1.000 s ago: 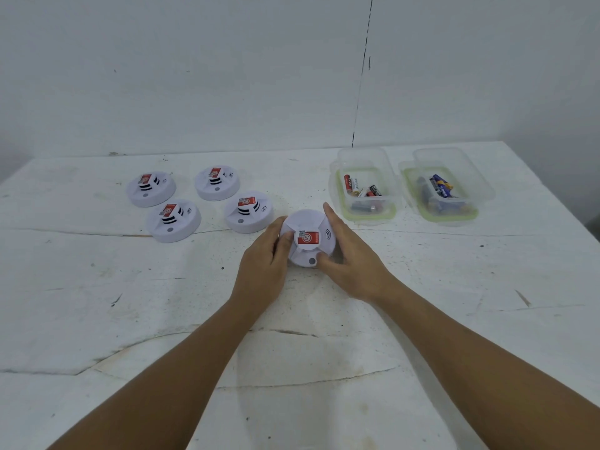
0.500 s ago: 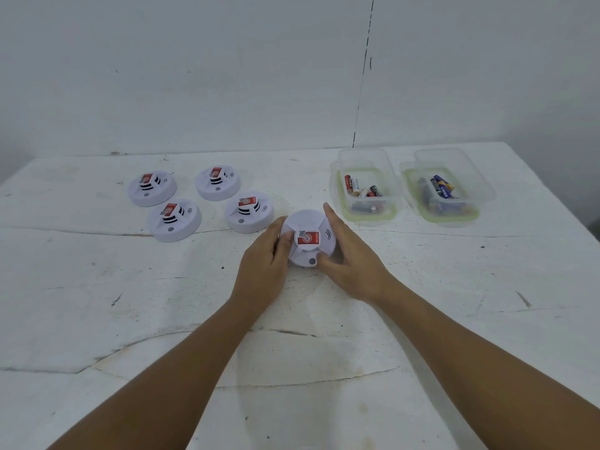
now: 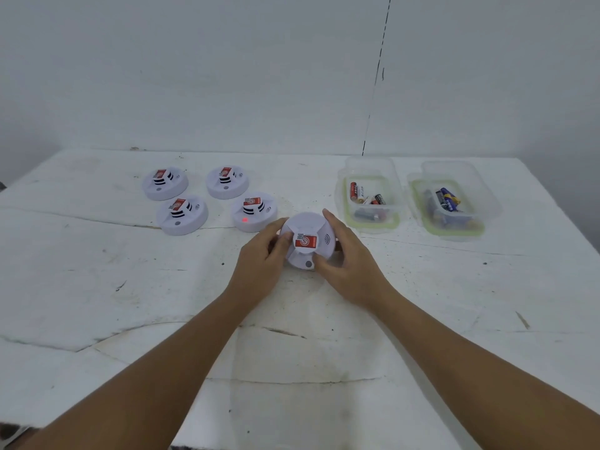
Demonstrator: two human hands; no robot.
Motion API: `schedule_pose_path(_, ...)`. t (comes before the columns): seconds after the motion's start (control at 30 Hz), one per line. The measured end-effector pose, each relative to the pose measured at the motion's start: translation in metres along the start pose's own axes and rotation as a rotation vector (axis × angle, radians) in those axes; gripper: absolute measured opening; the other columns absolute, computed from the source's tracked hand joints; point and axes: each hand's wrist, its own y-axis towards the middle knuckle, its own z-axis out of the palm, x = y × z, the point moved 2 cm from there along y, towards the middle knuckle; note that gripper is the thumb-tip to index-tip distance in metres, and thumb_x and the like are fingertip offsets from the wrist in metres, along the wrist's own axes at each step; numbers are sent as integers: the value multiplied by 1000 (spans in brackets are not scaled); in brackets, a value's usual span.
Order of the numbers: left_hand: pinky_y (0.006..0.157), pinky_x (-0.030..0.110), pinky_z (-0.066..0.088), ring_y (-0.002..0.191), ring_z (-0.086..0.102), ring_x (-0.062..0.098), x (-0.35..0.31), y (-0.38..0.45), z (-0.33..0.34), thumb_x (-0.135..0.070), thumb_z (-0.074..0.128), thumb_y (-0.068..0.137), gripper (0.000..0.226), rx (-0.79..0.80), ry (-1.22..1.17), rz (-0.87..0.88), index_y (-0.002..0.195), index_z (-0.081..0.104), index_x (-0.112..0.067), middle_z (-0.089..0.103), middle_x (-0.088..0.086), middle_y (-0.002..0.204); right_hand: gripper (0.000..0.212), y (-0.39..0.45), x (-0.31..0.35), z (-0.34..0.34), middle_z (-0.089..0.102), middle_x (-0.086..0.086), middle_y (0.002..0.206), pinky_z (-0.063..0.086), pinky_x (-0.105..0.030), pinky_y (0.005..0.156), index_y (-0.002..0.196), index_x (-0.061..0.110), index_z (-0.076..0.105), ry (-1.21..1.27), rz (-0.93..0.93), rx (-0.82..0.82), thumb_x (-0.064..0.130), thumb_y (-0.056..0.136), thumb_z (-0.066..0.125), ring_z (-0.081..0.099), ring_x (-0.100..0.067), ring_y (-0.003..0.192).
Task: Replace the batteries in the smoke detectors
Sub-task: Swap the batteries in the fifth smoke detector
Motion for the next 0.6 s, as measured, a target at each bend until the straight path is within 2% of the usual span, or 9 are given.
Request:
schedule_pose_path(0.07, 74, 7, 48, 93, 64, -4, -2, 1, -3, -33, 48, 110, 30, 0, -33, -14, 136, 62, -32, 73, -12, 104, 79, 1, 2, -1, 50, 18, 151, 49, -25, 108, 161, 23, 34, 59, 11, -8, 17, 94, 74, 47, 8, 135)
schedule_pose_path(0.13, 75, 8, 49, 97, 65, -4, -6, 6, -8, -33, 50, 109, 31, -15, -54, -9, 137, 63, -30, 73, -11, 110, 73, 4, 9, -1, 56, 16, 143, 56, -19, 94, 159, 21, 37, 157, 39, -12, 11, 95, 72, 56, 12, 124)
schedule_pose_path(0.17, 76, 10, 52, 97, 65, -3, -8, 11, -11, -34, 50, 109, 31, -19, -57, -7, 136, 64, -29, 73, -10, 111, 72, 7, 12, 0, 59, 16, 141, 57, -20, 92, 158, 22, 39, 191, 49, -18, 11, 95, 72, 59, 11, 120)
schedule_pose_path(0.27, 83, 25, 59, 96, 68, 5, -12, 35, -26, -34, 53, 107, 29, 17, -102, -33, 132, 67, -28, 74, -7, 111, 72, 24, 21, 3, 62, 17, 138, 59, -34, 98, 157, 26, 40, 214, 59, -56, 19, 93, 73, 65, -2, 117)
schedule_pose_path(0.33, 81, 24, 59, 92, 71, 10, -16, 53, -39, -32, 55, 107, 27, 48, -141, -70, 129, 68, -27, 75, -5, 107, 72, 40, 30, 6, 63, 16, 136, 59, -40, 99, 155, 29, 41, 225, 60, -51, 24, 91, 72, 67, -8, 116)
schedule_pose_path(0.4, 71, 16, 55, 78, 69, 6, -21, 71, -52, -31, 57, 106, 24, 61, -154, -95, 127, 68, -26, 76, -5, 95, 70, 58, 37, 8, 63, 16, 134, 59, -39, 97, 153, 28, 42, 241, 62, -67, 24, 91, 72, 67, -9, 115)
schedule_pose_path(0.47, 63, 14, 52, 67, 66, 5, -27, 90, -62, -29, 60, 105, 21, 56, -182, -126, 123, 69, -24, 76, -3, 87, 62, 74, 46, 9, 63, 19, 129, 59, -31, 93, 151, 28, 44, 258, 67, -105, 19, 95, 70, 66, -2, 111)
schedule_pose_path(0.53, 65, 19, 57, 68, 70, 11, -30, 112, -70, -27, 63, 103, 19, 71, -214, -171, 120, 70, -20, 77, 1, 89, 57, 93, 50, 10, 63, 16, 130, 58, -29, 92, 150, 29, 44, 244, 77, -159, 21, 98, 67, 65, 0, 110)
schedule_pose_path(0.6, 66, 23, 58, 68, 70, 16, -30, 130, -73, -26, 65, 102, 16, 100, -197, -219, 116, 69, -19, 76, 7, 92, 58, 109, 49, 10, 61, 9, 137, 56, -35, 97, 152, 27, 42, 175, 101, -185, 26, 98, 64, 63, -7, 118)
